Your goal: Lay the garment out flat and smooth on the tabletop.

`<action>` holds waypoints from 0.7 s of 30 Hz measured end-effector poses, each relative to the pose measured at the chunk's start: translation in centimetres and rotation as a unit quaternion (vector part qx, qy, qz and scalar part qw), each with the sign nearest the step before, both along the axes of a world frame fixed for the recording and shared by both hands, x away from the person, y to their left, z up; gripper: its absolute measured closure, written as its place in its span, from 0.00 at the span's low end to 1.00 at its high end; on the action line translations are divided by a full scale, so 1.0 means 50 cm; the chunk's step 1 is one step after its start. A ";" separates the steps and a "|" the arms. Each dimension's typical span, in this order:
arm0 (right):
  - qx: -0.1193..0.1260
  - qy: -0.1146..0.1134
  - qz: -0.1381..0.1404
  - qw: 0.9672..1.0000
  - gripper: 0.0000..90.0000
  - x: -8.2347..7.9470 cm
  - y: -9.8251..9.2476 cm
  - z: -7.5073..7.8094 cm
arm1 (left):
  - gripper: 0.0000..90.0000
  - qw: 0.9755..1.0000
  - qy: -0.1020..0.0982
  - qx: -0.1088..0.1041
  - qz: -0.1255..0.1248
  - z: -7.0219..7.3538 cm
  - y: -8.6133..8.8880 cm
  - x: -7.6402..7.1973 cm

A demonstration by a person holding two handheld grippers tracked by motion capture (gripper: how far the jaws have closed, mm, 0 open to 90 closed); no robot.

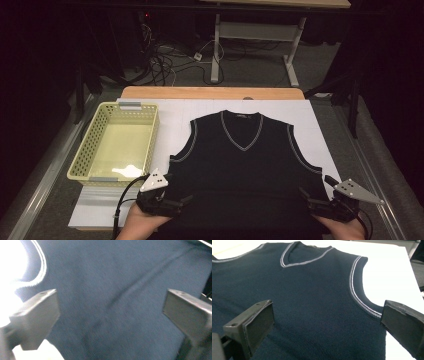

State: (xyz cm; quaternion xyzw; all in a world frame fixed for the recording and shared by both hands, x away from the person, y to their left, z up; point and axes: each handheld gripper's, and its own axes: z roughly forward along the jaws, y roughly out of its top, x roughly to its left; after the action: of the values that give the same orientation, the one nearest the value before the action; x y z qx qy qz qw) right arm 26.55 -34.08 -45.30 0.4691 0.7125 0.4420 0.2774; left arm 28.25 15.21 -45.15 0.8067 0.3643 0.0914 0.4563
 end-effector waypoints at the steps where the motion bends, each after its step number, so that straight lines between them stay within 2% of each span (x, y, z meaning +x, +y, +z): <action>1: 0.003 0.000 -0.003 1.000 0.00 0.003 0.001 0.000 | 0.00 1.000 0.000 -0.001 0.000 0.002 -0.005 0.008; 3: 0.009 -0.001 -0.003 1.000 0.00 0.011 0.002 0.001 | 0.00 1.000 -0.006 0.004 0.003 0.006 -0.017 0.022; 6: 0.002 -0.002 -0.008 1.000 0.00 0.028 0.005 0.003 | 0.00 1.000 -0.009 0.001 0.000 0.011 -0.036 0.044; 8: 0.005 0.001 -0.007 1.000 0.00 0.042 0.005 0.005 | 0.00 1.000 -0.011 0.004 0.000 0.014 -0.048 0.059; 16: -0.009 0.004 -0.014 1.000 0.00 0.105 0.012 0.010 | 0.00 1.000 0.000 0.017 0.010 0.023 -0.087 0.127; 21: -0.013 0.011 -0.015 1.000 0.00 0.149 0.018 0.013 | 0.00 0.999 0.010 0.032 0.022 0.019 -0.105 0.178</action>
State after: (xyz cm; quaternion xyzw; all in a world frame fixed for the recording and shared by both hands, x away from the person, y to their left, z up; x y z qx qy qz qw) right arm 34.01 -33.20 -44.65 0.4811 0.7141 0.4232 0.2820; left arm 37.13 9.98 -44.21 0.8137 0.3834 0.1051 0.4241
